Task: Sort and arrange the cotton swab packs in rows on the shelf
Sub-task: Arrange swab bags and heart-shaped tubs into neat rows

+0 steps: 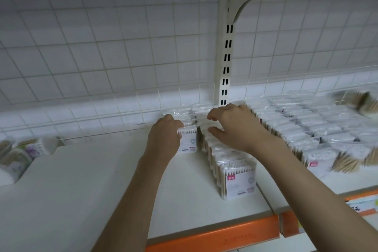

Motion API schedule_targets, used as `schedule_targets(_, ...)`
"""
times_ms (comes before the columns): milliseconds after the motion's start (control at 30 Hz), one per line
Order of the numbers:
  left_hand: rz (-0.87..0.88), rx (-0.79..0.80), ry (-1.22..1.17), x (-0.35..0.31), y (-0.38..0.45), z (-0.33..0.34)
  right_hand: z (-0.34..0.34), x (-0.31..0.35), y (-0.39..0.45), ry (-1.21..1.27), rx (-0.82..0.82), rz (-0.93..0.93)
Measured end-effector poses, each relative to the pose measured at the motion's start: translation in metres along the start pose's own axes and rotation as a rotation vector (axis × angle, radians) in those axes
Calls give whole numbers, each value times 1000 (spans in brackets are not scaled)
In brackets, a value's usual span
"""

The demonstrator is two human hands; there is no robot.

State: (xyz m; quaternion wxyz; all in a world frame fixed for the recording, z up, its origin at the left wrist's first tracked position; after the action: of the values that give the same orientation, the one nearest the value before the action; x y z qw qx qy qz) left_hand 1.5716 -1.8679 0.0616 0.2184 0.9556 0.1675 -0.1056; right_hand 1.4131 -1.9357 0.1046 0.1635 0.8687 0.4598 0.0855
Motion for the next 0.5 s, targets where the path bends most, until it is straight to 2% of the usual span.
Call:
schedule_targets(267, 5, -58, 116, 3, -5, -2, -1, 14, -1, 42, -7, -5)
schedule_targets(500, -25, -108, 93, 34, -33, -30, 4, 52, 11, 70, -51, -40)
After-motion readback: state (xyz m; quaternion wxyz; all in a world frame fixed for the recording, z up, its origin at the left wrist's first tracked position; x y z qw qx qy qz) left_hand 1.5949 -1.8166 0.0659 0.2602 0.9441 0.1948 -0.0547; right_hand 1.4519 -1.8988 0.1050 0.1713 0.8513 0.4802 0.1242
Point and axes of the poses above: each hand's wrist, its own y-axis towards the middle knuckle, its own z-axis out of the palm, x = y × z, the point moved 3 cm from there along y, towards the middle knuckle, and after that the axes turned 1 degree about -x, right-handed, at the moved point
